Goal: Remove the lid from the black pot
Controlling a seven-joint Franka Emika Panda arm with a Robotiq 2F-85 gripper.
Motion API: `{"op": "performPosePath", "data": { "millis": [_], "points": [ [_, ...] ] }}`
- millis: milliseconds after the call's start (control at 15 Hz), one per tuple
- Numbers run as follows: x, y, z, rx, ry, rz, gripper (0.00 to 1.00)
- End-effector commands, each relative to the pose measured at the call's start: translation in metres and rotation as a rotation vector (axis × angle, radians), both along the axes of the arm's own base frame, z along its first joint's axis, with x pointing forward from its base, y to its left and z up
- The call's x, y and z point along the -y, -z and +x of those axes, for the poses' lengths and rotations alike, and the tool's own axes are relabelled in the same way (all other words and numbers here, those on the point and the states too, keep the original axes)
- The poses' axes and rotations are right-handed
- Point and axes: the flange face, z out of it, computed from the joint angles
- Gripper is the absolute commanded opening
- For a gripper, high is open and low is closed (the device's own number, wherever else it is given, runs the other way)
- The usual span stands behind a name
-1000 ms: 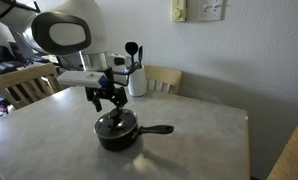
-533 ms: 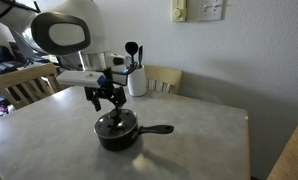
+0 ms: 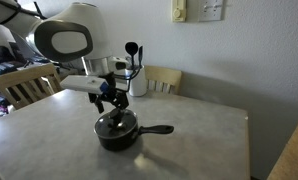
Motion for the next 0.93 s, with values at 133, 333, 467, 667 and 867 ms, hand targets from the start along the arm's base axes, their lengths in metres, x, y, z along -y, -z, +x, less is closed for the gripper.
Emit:
{"op": "performPosePath", "data": {
  "millis": [133, 333, 467, 667, 867],
  "points": [
    [0.012, 0.006, -0.001, 0.04, -0.004, 0.024, 1.0],
    [0.009, 0.01, -0.004, 0.029, -0.015, 0.049, 0.94],
    [0.007, 0.013, -0.006, 0.023, -0.025, 0.062, 0.88],
    [0.006, 0.016, -0.009, 0.016, -0.034, 0.067, 0.65],
    [0.004, 0.019, -0.011, 0.017, -0.042, 0.07, 0.46]
  ]
}}
